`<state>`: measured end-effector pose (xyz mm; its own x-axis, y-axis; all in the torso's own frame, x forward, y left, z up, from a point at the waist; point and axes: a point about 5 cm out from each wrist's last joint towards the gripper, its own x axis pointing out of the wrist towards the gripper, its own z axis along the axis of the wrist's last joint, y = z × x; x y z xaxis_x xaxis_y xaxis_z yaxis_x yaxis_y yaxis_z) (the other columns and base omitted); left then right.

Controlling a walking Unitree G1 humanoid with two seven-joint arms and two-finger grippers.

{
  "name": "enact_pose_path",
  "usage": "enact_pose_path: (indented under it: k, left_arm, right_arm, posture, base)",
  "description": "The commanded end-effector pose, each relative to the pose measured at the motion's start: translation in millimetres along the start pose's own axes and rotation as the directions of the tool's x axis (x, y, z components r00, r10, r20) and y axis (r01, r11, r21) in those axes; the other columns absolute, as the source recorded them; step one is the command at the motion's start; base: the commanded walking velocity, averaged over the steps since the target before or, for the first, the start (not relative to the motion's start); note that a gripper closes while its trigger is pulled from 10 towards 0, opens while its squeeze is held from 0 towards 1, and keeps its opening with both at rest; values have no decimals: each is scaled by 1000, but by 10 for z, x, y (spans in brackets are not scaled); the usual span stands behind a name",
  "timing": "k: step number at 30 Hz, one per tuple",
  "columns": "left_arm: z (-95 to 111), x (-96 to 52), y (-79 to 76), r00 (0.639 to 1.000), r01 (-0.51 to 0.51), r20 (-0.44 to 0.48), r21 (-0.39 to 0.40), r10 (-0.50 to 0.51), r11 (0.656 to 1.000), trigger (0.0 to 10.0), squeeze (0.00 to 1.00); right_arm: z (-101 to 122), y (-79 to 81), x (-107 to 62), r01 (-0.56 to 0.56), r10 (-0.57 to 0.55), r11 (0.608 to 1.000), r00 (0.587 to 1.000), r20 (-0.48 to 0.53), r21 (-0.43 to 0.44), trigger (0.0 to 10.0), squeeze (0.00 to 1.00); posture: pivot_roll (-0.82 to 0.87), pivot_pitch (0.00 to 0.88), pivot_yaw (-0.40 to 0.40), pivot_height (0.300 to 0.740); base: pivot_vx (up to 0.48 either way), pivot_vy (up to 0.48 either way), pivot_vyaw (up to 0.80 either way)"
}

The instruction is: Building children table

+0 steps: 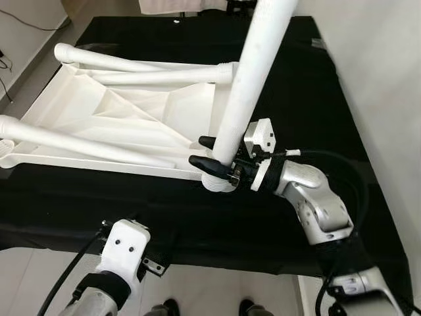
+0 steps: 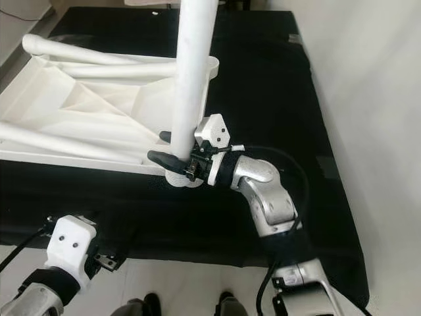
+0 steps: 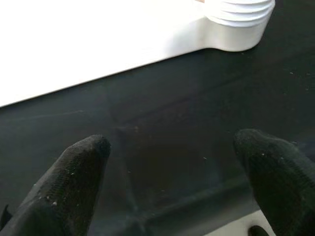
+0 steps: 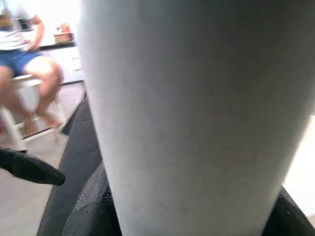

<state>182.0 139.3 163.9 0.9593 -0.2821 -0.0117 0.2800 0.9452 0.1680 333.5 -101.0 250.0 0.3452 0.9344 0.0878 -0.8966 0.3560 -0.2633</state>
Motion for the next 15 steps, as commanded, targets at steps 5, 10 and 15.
enact_pose_path:
  k: [5, 10, 15]
  left_arm:
    - [22, -84, -67, 1000, 24, 3, -19, -24, 1000, 10000, 0]
    - [43, -135, -103, 999, 36, 4, -28, -36, 999, 10000, 0]
    - [61, -193, -144, 999, 41, 2, -35, -41, 999, 10000, 0]
  right_arm:
    - [21, -117, 43, -39, 39, 999, 999, 8, 25, 10000, 0]
    - [77, -212, 84, -74, 74, 997, 997, 27, 36, 10000, 0]
    - [121, -269, 53, -141, 139, 988, 989, 52, 54, 10000, 0]
  posture:
    - [52, 338, -5, 740]
    - [53, 362, -9, 740]
    - [61, 388, -15, 740]
  base:
    - [0, 0, 0]
    - [0, 0, 0]
    - [0, 0, 0]
